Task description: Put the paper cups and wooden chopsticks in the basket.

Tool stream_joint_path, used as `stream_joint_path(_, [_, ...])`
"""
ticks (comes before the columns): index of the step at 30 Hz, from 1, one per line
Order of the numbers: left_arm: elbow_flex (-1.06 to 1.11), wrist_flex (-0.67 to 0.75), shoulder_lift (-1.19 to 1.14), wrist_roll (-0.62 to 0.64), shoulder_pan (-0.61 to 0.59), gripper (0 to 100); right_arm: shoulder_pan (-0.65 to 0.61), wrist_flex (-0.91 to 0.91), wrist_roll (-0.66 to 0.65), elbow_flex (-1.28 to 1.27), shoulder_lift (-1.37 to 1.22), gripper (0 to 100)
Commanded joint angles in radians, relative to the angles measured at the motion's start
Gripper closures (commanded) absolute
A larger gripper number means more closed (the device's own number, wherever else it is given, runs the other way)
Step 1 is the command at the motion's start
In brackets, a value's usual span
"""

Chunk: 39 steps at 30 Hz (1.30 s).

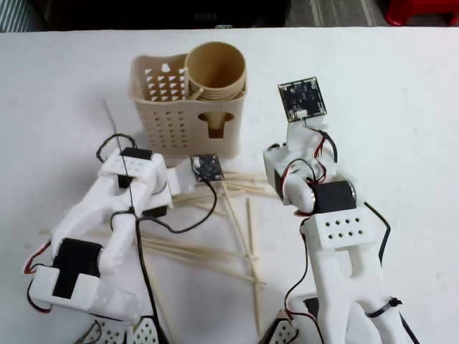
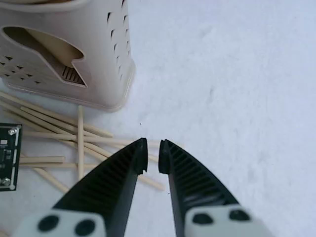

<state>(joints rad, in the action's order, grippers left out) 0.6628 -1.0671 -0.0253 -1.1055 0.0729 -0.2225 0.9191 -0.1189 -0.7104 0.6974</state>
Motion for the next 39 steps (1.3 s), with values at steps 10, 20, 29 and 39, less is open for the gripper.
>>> stream_joint_path(10, [-0.021, -0.137, 0.067, 0.006, 0.018, 98, 0.012, -0.019, 0.003, 0.006, 0.022, 95.0])
stream_joint_path(20, [-0.028, -0.336, 0.470, 0.009, 0.013, 98, 0.027, -0.019, 0.006, 0.006, 0.022, 95.0])
stream_joint_path(29, [-0.046, -0.373, 0.731, 0.087, 0.013, 98, 0.059, -0.041, 0.008, 0.005, 0.022, 95.0])
stream_joint_path(39, [-0.348, -0.399, 0.785, 0.334, 0.015, 98, 0.059, -0.041, 0.008, 0.005, 0.022, 95.0])
